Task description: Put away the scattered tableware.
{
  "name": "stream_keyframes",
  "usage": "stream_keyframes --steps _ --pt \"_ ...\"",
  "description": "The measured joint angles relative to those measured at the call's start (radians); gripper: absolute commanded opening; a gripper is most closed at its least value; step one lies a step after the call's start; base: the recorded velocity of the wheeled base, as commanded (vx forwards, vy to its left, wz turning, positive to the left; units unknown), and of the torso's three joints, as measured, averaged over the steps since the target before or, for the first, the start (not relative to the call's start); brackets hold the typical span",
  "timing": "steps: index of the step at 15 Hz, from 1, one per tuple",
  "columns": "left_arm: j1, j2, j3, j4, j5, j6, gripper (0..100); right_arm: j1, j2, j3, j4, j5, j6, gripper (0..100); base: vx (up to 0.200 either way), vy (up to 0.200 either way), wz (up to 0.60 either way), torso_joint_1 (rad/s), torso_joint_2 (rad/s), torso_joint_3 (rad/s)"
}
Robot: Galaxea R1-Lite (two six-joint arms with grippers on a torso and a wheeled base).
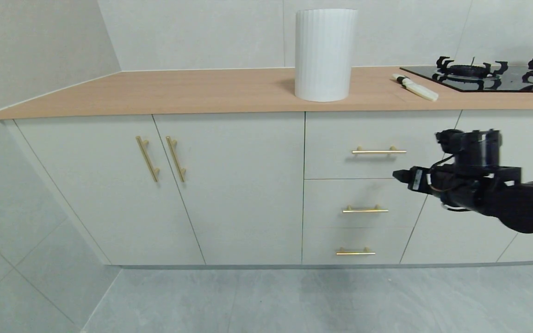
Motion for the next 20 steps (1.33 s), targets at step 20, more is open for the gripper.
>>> stream_keyframes --steps 20 --pt "0.0 0.0 0.0 0.0 0.0 0.0 100 -0.153 -1.715 0.53 0.744 -0.049 -0.26 100 0.0 0.0 0.0 0.0 0.0 0.0"
